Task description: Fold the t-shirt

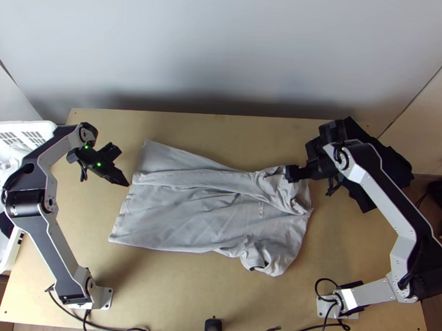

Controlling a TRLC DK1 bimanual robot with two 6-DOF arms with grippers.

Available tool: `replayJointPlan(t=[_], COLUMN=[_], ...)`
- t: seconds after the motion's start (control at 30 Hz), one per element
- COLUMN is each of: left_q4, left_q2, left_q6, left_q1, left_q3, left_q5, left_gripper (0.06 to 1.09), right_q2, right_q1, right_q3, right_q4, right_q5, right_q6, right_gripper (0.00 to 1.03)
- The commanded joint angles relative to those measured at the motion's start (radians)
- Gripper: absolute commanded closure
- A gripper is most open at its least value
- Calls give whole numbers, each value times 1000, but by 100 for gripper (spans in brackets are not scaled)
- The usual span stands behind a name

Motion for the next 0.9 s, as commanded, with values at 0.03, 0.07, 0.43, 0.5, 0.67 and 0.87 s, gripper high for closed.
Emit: replayJointPlan(t=[0.03, 0.07, 0.43, 0.5, 0.67, 0.87], left_q4=[3, 3, -34, -43, -54, -60], left_q2=[-16, -16, -68, -78, -96, -105], left_q6=[-3, -3, -20, -19, -17, -14], left_q1=[-3, -5, 0, 2, 6, 17], left_q3=[5, 7, 44, 51, 53, 54], left_q5=[-2, 0, 0, 0, 0, 0], left_gripper=[103, 105, 104, 104, 104, 104], right_q2=[50, 68, 248, 264, 298, 294], right_q1=[-3, -6, -63, -63, -66, -67], right_q3=[101, 99, 136, 142, 144, 127], right_q4=[39, 51, 127, 125, 125, 79], right_q5=[-4, -4, -14, -14, -14, -14], right_q6=[30, 42, 98, 99, 113, 135], right_gripper=[4, 4, 5, 5, 5, 31])
